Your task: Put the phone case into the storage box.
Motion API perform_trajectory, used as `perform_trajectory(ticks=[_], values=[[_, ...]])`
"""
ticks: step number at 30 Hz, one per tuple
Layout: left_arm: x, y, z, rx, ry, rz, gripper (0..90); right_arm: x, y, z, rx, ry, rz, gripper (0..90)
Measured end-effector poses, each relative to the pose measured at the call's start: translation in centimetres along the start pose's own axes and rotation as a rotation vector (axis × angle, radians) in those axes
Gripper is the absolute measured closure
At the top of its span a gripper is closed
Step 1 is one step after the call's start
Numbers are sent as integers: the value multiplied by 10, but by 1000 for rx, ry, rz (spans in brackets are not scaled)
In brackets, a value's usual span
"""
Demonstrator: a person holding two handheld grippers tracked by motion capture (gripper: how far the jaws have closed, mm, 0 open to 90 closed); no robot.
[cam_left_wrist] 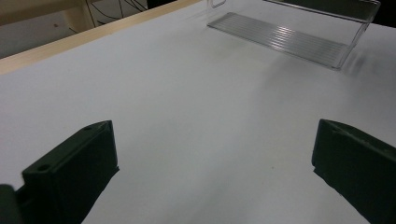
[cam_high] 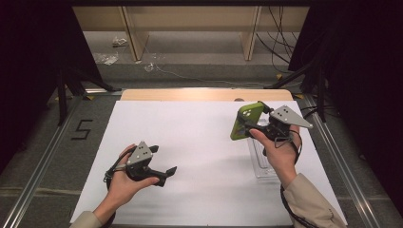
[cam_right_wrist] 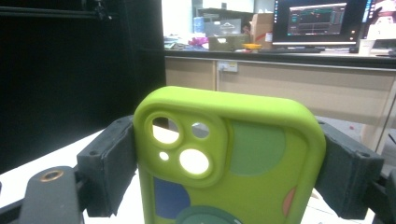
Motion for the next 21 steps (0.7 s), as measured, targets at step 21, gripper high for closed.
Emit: perform_trajectory(ticks=[21], values=[[-10,12,8,-5,-12,-8,0,-6,-8,-31,8,98,-17,180]])
Point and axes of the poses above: each handheld gripper's, and its own axes: x roughly forward along the jaws, y roughly out of its underside, z roughly to its left, the point moved 2 cm from there along x, roughly forward along the jaws, and after that the axes turned 3 degrees about x, right-handed, at the moved point
